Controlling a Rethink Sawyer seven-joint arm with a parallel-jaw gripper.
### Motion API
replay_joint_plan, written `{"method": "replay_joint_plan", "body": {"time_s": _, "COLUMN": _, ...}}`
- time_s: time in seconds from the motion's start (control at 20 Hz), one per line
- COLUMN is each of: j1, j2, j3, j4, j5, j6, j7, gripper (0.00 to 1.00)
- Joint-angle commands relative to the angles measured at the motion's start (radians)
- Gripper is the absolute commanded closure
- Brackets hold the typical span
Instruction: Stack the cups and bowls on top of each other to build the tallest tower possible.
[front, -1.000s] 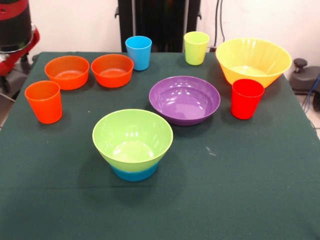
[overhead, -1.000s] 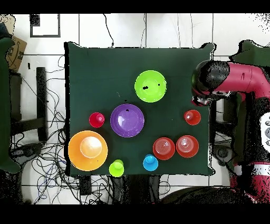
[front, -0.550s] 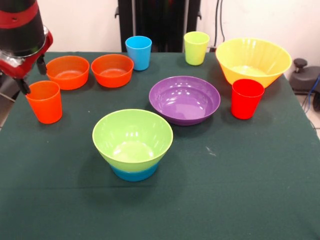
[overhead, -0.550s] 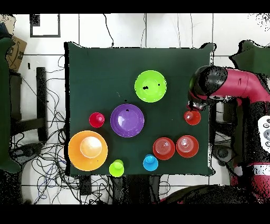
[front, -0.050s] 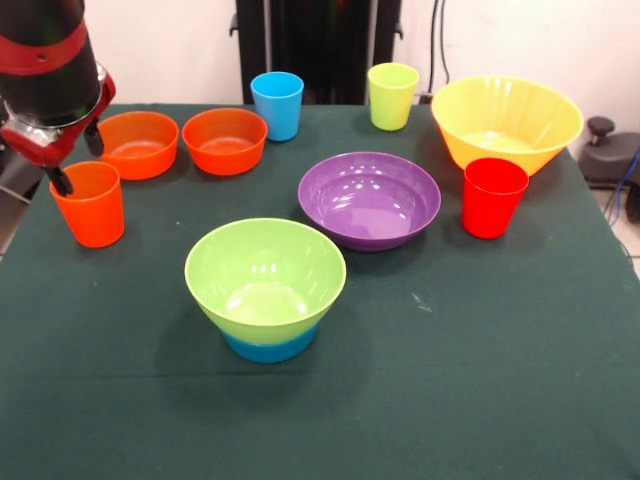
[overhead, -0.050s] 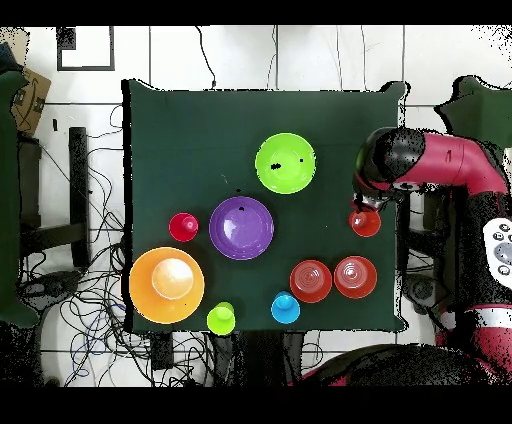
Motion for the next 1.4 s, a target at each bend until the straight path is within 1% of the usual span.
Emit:
{"method": "replay_joint_plan", "body": {"time_s": 0.05, "j1": 0.055, "j2": -0.008, "j3": 0.033, "j4": 0.028, "j5": -0.082, "j6": -0.057, "j7": -0.134, "gripper": 0.0}}
{"method": "replay_joint_plan", "body": {"time_s": 0.2, "j1": 0.063, "j2": -0.013, "j3": 0.035, "j4": 0.028, "j5": -0.09, "j6": -0.075, "j7": -0.138, "gripper": 0.0}}
{"method": "replay_joint_plan", "body": {"time_s": 0.4, "j1": 0.087, "j2": -0.026, "j3": 0.04, "j4": 0.013, "j5": -0.096, "j6": -0.074, "j7": -0.141, "gripper": 0.0}}
{"method": "replay_joint_plan", "body": {"time_s": 0.6, "j1": 0.099, "j2": -0.035, "j3": 0.049, "j4": 0.031, "j5": -0.075, "j6": -0.092, "j7": -0.113, "gripper": 0.0}}
{"method": "replay_joint_plan", "body": {"time_s": 0.7, "j1": 0.1, "j2": -0.04, "j3": 0.049, "j4": 0.045, "j5": -0.082, "j6": -0.117, "j7": -0.124, "gripper": 0.0}}
{"method": "replay_joint_plan", "body": {"time_s": 0.85, "j1": 0.101, "j2": -0.045, "j3": 0.042, "j4": 0.04, "j5": -0.111, "j6": -0.139, "j7": -0.168, "gripper": 0.0}}
{"method": "replay_joint_plan", "body": {"time_s": 1.1, "j1": 0.095, "j2": -0.05, "j3": 0.042, "j4": 0.03, "j5": -0.135, "j6": -0.126, "j7": -0.256, "gripper": 0.0}}
{"method": "replay_joint_plan", "body": {"time_s": 1.4, "j1": 0.102, "j2": -0.055, "j3": 0.034, "j4": 0.034, "j5": -0.195, "j6": -0.141, "j7": -0.291, "gripper": 0.0}}
